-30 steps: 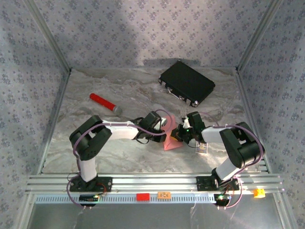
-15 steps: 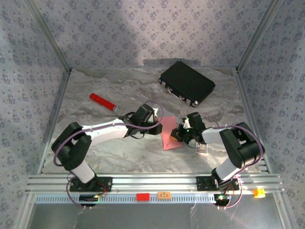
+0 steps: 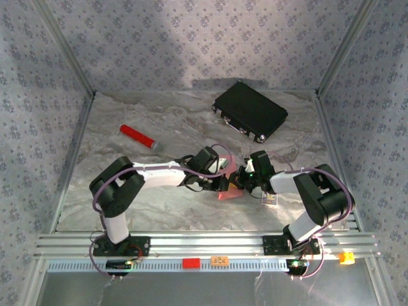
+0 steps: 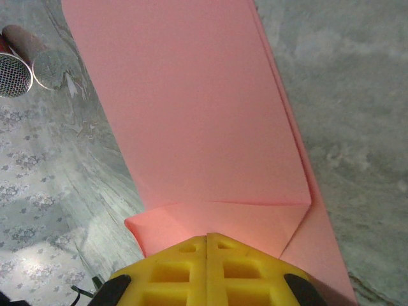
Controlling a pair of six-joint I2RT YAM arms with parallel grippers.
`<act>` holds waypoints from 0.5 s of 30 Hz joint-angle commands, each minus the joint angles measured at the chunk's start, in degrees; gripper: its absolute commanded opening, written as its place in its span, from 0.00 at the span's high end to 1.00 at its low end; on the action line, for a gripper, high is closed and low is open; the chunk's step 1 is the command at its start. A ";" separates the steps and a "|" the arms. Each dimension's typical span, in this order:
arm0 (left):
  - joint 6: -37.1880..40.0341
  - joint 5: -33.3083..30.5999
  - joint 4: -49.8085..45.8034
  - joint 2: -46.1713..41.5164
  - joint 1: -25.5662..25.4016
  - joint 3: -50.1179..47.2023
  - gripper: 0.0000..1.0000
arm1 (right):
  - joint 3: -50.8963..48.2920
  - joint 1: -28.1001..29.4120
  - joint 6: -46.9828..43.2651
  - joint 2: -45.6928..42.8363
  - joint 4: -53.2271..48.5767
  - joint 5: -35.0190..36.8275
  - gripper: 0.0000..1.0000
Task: Fold a paper plane with a square sheet of paper (pick it up from the middle)
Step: Fold the triangle a second time at the center of the table.
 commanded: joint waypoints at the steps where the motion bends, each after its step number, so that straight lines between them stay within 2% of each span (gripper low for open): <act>1: -1.61 3.13 2.36 1.64 -0.01 1.84 0.90 | -1.63 0.11 0.91 0.84 -4.89 3.52 1.00; 15: -1.44 1.44 -0.57 7.01 -0.16 2.49 0.89 | -1.82 -0.19 0.77 1.06 -4.94 3.50 1.00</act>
